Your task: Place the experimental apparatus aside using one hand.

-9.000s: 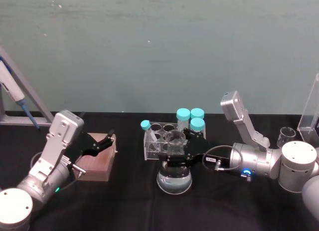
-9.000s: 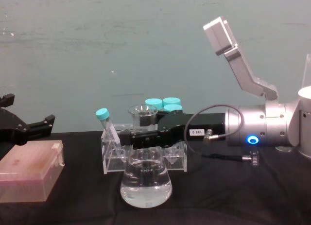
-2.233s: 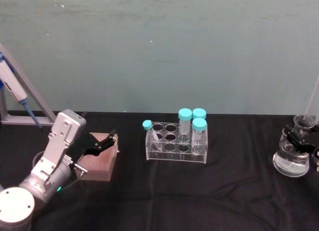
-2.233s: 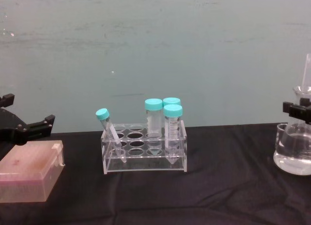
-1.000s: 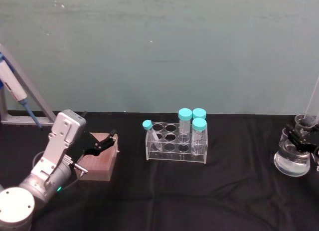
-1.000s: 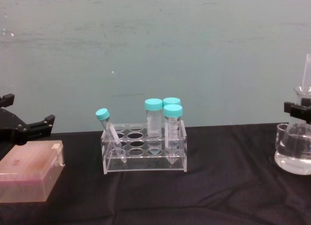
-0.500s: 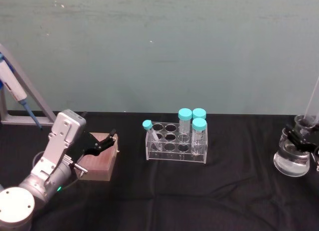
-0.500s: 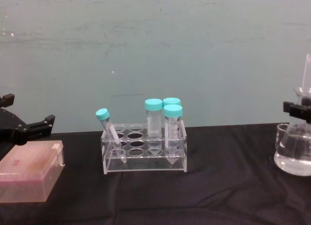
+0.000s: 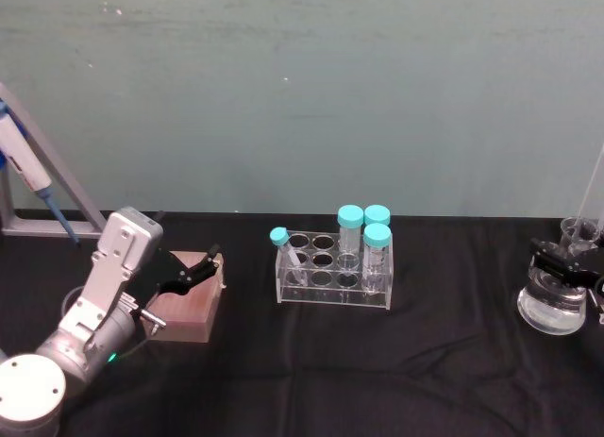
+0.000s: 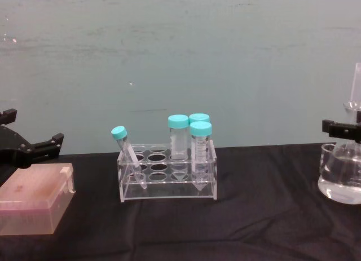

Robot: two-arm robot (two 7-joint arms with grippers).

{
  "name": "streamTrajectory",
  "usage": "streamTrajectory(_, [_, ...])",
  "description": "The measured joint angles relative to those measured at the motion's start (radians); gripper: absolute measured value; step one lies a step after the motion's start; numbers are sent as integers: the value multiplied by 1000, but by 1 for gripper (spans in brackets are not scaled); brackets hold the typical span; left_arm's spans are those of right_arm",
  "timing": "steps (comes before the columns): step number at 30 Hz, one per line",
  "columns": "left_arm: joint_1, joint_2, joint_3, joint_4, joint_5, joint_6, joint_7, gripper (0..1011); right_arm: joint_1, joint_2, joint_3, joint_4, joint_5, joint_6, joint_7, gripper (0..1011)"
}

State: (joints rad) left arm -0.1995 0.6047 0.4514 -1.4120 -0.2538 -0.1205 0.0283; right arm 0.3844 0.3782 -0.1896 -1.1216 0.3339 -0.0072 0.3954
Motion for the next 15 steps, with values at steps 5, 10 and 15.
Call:
streamTrajectory(5, [0,0,0,0,0,0,0,1000,0,0,0,0,0,0,0,1000])
streamTrajectory(10, [0,0,0,0,0,0,0,1000,0,0,0,1,0,0,0,1000])
streamTrajectory(15, [0,0,0,0,0,0,0,1000,-1,0,0,0,-1,1,0,1000])
